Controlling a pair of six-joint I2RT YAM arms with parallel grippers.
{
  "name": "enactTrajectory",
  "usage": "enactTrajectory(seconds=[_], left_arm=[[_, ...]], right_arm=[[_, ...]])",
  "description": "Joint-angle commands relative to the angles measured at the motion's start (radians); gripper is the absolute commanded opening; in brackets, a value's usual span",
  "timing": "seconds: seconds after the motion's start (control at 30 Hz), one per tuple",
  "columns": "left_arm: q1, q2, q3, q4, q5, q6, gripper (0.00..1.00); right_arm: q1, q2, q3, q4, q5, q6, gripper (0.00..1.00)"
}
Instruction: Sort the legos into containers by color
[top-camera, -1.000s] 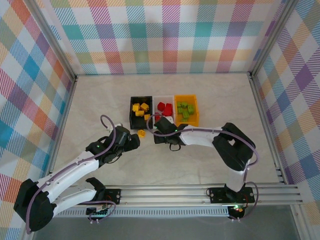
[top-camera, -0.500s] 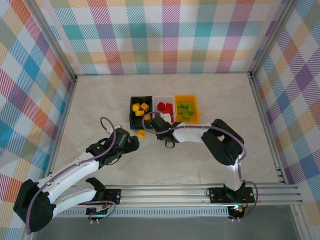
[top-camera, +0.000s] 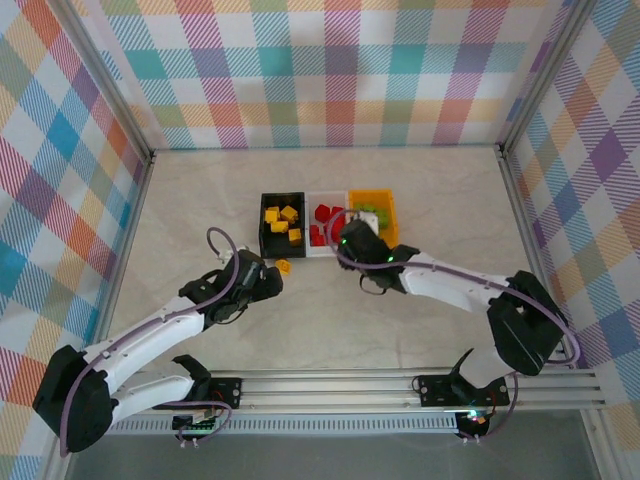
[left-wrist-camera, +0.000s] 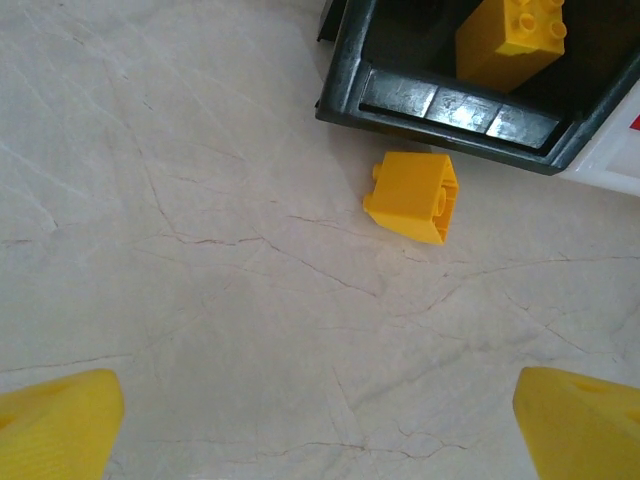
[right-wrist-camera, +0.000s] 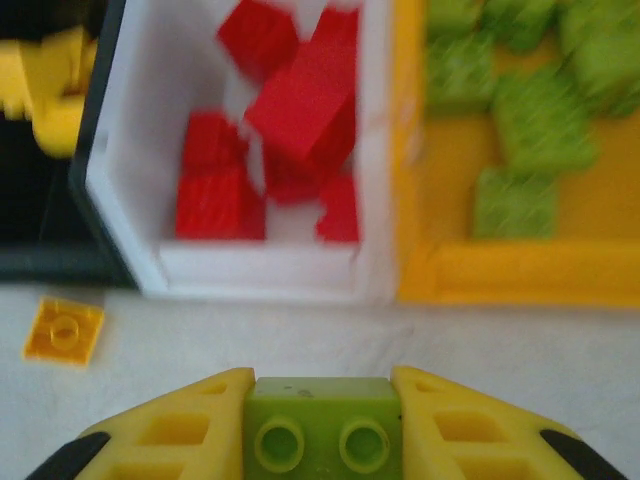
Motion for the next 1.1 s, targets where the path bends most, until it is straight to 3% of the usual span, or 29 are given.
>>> enactTrajectory(seconds=[0.0,0.23,0.33,0.4,0.5,0.7,1.07], left_arm=[[-0.005,0.028,0.036,0.009,-0.021,0.026,1.0],[-0.005,0.077,0.047,0.032,0.0,0.045,1.0],[-0.005,0.112,0.063,0.047,0.011,0.075,1.0],[-0.005,0.138,0.073,0.067,0.021,0.103,1.0],[-0.005,0.189,0.103,0.09,0.028,0.14,1.0],[-0.005,0.316,0.142,0.239,0.036,0.219,1.0],[-0.005,0.601,0.194,0.429,-0.09,0.3,0.8]], right_arm=[[-0.091,0.036,0.075,-0.053,-0.006,-0.055,0.33],[-0.218,0.248,0.324,-0.136,-0.044,-0.092,0.38],[-0.231,0.289,0.399,-0.172,-0.027,-0.099,0.62],[-0.231,0.273,0.406,-0.163,-0.038,-0.103,0.73],[-0.222,0.211,0.362,-0.129,-0.072,-0.099,0.8],[-0.185,0.098,0.23,-0.083,-0.109,-0.093,0.82],[-0.182,-0.087,0.096,-0.075,-0.083,-0.074,0.83]])
